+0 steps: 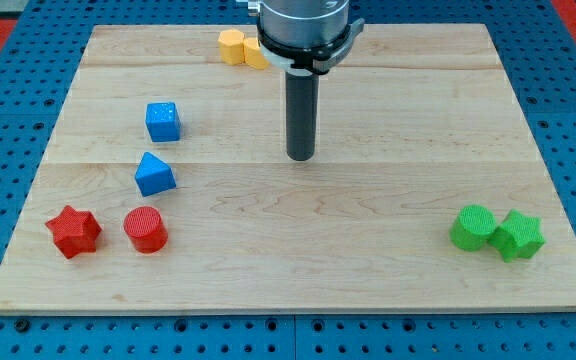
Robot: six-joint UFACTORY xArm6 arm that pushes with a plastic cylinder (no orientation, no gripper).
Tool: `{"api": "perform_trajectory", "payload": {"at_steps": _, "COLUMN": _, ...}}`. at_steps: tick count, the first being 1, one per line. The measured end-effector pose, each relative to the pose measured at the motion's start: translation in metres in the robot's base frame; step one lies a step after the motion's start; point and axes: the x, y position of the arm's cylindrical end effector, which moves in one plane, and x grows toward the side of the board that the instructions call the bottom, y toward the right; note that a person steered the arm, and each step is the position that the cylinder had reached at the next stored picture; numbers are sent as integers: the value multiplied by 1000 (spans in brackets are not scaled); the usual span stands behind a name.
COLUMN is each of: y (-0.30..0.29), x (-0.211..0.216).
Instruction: Keep blue triangle diagonally right above red circle
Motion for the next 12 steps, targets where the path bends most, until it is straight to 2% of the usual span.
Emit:
{"api": "perform_trajectory", "payload": {"at_steps": 5, "y": 10, "x": 3}}
{"api": "perform_trajectory", "payload": {"at_steps": 6, "y": 4, "x": -18}}
{"api": "perform_trajectory", "payload": {"at_steps": 7, "y": -14, "x": -92}}
{"api": "perform_trajectory", "payload": {"at_steps": 8, "y": -76, "x": -140}}
{"api": "perform_trajectory", "payload": {"at_steps": 9, "y": -149, "x": -114}}
{"api": "perform_trajectory", "payload": {"at_steps": 10, "y": -188, "x": -88}}
{"api": "perform_trajectory", "payload": {"at_steps": 12, "y": -248, "x": -66}}
